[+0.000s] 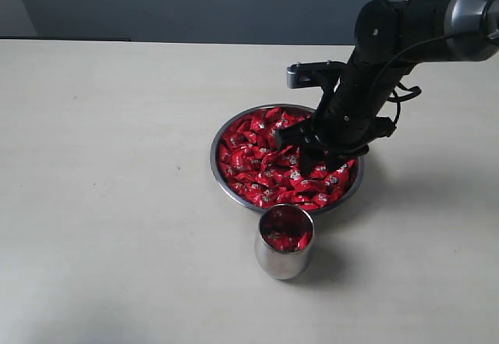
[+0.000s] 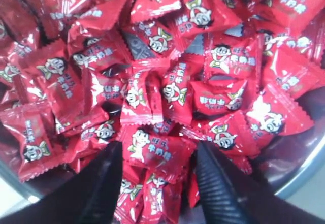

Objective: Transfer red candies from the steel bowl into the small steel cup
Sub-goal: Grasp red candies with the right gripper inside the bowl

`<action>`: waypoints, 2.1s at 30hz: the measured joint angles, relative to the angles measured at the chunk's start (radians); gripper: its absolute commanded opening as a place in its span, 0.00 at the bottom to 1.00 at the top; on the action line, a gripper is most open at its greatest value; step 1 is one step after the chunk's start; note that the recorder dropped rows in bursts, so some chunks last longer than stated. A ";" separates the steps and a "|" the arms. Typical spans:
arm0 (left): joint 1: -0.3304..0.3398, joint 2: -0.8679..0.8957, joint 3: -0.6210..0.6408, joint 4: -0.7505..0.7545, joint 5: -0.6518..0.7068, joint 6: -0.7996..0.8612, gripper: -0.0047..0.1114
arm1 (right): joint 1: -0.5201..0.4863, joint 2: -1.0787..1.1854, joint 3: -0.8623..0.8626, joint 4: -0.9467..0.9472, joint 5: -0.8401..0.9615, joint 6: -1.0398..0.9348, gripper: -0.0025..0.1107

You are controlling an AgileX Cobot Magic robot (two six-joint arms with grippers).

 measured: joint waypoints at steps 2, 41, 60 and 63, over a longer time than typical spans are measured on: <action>0.000 0.000 0.000 0.000 0.000 0.000 0.04 | 0.000 0.000 0.000 0.000 -0.006 -0.002 0.44; 0.000 0.000 0.000 0.000 0.000 0.000 0.04 | 0.028 0.102 -0.009 0.003 -0.026 -0.009 0.21; 0.000 0.000 0.000 0.000 0.000 0.000 0.04 | 0.028 0.070 -0.139 -0.029 0.067 -0.009 0.05; 0.000 0.000 0.000 0.000 0.000 0.000 0.04 | 0.028 0.070 -0.139 -0.048 0.069 -0.009 0.01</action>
